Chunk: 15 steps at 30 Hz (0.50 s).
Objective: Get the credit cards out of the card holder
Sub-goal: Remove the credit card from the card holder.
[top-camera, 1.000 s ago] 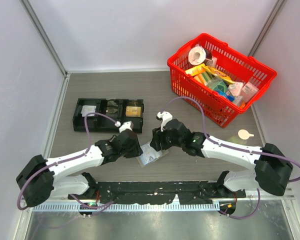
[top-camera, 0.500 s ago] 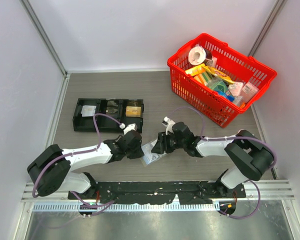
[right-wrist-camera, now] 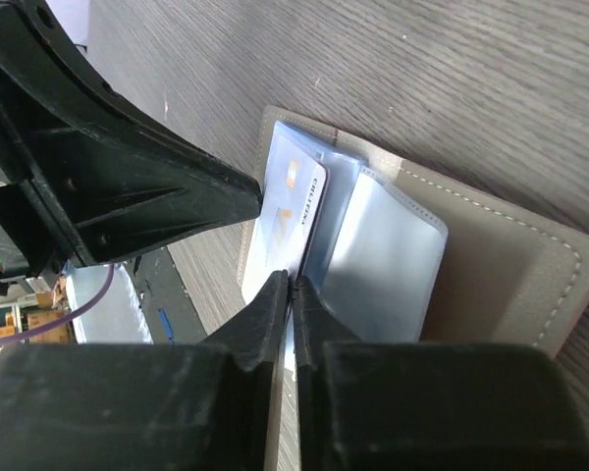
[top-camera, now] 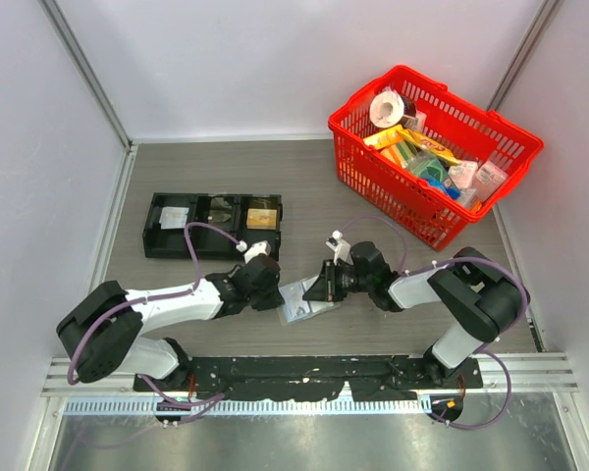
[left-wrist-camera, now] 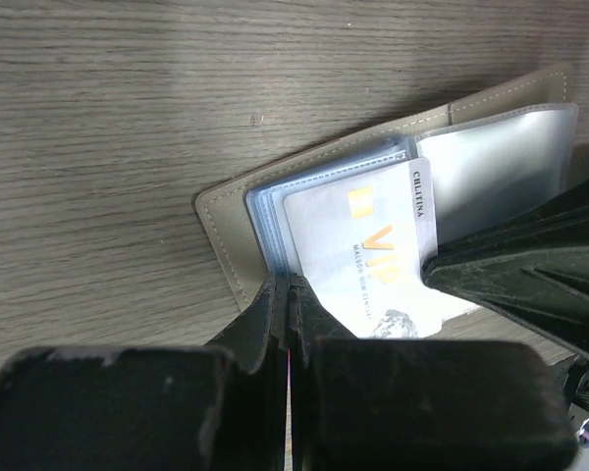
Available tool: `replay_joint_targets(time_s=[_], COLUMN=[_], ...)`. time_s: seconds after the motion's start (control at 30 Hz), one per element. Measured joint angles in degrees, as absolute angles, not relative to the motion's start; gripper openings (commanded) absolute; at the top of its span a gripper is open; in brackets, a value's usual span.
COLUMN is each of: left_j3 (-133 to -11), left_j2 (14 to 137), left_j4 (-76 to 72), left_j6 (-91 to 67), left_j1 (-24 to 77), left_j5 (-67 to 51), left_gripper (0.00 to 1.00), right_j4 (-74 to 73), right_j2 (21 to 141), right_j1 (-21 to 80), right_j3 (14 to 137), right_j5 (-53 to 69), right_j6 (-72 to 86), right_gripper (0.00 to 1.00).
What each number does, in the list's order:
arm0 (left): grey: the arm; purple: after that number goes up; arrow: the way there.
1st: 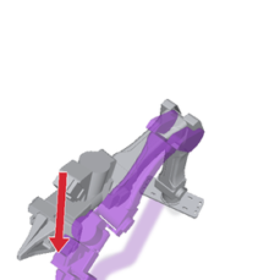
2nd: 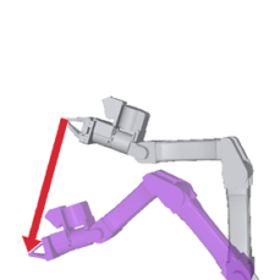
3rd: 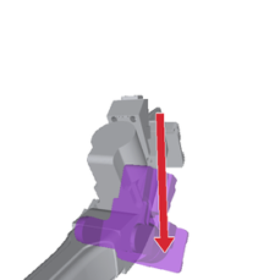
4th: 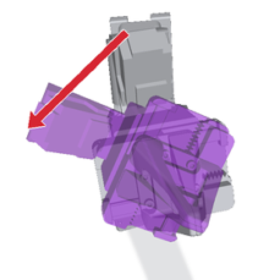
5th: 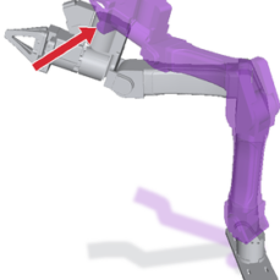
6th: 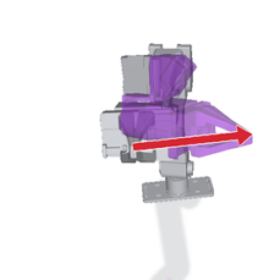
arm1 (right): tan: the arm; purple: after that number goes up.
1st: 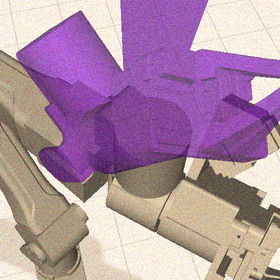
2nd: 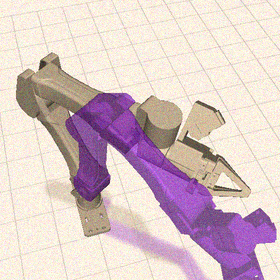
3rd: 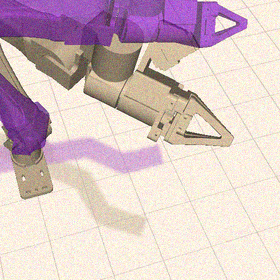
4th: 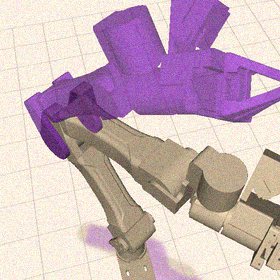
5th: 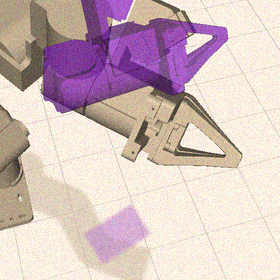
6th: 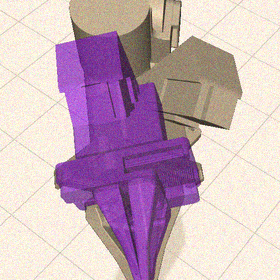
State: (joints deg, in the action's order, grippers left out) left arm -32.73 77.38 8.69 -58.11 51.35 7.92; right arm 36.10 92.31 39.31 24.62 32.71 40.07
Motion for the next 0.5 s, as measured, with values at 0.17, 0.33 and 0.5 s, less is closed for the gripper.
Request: replay_joint_targets(time_s=[0.17,0.33,0.5], left_j3=[-33.12,-33.23,-33.23], left_j2=[77.97,78.15,78.17], left_j4=[8.43,8.32,8.29], left_j6=[-58.11,-58.11,-58.11], left_j1=[51.35,51.35,51.24], left_j5=[7.9,7.88,7.88], left_gripper=[0.0,0.0,0.0], right_j4=[39.62,41.58,40.34], right_j2=[93.3,94.02,94.02], right_j1=[37.65,35.62,33.08], right_j3=[23.44,22.52,22.17], right_j5=[34.98,36.71,37.43], right_j6=[41.71,42.33,41.52], right_gripper=[0.01,0.01,0.01])
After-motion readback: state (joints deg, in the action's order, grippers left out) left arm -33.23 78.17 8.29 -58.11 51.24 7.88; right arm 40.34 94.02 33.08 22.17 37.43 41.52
